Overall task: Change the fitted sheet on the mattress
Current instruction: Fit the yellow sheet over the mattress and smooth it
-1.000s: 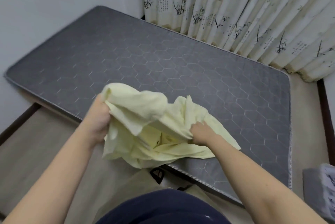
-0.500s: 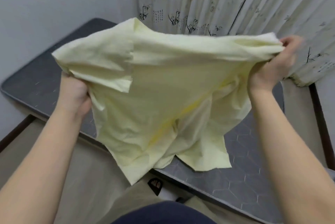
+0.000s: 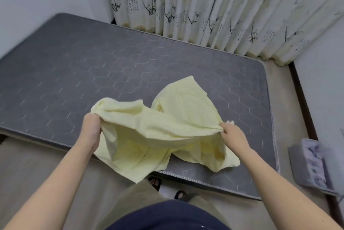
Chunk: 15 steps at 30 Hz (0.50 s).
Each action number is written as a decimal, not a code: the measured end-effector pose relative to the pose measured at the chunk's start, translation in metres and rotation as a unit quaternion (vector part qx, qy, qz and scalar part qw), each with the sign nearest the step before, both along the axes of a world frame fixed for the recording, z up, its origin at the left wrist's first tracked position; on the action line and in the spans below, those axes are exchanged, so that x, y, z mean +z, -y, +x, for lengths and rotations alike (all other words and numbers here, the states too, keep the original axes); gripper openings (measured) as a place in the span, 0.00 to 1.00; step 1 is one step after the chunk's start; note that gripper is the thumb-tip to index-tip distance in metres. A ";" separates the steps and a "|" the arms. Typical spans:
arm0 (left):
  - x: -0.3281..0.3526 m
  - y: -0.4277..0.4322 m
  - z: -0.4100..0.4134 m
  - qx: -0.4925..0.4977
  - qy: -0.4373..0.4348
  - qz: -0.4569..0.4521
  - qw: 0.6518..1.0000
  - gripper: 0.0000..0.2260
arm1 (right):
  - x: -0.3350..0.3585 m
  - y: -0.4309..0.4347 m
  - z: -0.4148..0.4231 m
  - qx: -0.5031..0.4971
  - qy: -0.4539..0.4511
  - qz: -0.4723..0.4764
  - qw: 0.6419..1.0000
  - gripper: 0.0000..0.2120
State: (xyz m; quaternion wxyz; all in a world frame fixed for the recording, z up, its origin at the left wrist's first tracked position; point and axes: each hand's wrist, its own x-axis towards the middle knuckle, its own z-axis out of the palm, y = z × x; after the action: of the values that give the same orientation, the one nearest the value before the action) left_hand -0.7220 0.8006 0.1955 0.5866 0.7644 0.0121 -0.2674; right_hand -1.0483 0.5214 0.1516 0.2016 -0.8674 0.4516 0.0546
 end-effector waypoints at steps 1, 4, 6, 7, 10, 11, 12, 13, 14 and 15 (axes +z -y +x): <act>0.007 0.009 -0.007 -0.033 0.009 -0.002 0.999 0.10 | 0.009 -0.007 0.012 0.002 0.040 -0.008 0.999 0.04; 0.015 0.036 -0.043 -0.190 0.065 -0.007 0.980 0.10 | 0.042 -0.033 0.055 0.034 0.138 -0.002 0.990 0.03; 0.012 0.053 -0.070 -0.305 0.082 -0.034 0.948 0.30 | 0.063 -0.052 0.081 0.098 0.184 -0.010 0.978 0.05; 0.012 0.061 -0.083 -0.365 0.096 -0.023 0.926 0.38 | 0.072 -0.061 0.091 0.139 0.205 -0.031 0.968 0.05; 0.017 0.077 -0.104 -0.471 0.147 0.055 0.868 0.23 | 0.084 -0.076 0.107 0.225 0.216 -0.125 0.942 0.05; 0.020 0.079 -0.105 -0.469 0.150 0.069 0.868 0.15 | 0.083 -0.075 0.108 0.230 0.199 -0.136 0.943 0.05; 0.022 0.079 -0.104 -0.455 0.150 0.065 0.875 0.11 | 0.081 -0.071 0.107 0.216 0.171 -0.117 0.954 0.06; 0.023 0.076 -0.102 -0.440 0.147 0.052 0.885 0.11 | 0.077 -0.066 0.105 0.190 0.133 -0.069 0.970 0.06; 0.025 0.072 -0.100 -0.428 0.142 0.037 0.892 0.12 | 0.072 -0.061 0.100 0.172 0.076 -0.015 0.982 0.07; 0.028 0.067 -0.097 -0.419 0.127 0.014 0.899 0.13 | 0.064 -0.056 0.093 0.177 0.016 0.016 0.984 0.11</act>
State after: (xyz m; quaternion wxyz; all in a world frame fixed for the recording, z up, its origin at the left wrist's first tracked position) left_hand -0.8194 0.7331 0.2232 0.4063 0.7346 -0.3798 -0.3887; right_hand -0.9554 0.5774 0.2158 0.2099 -0.9310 0.2869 0.0833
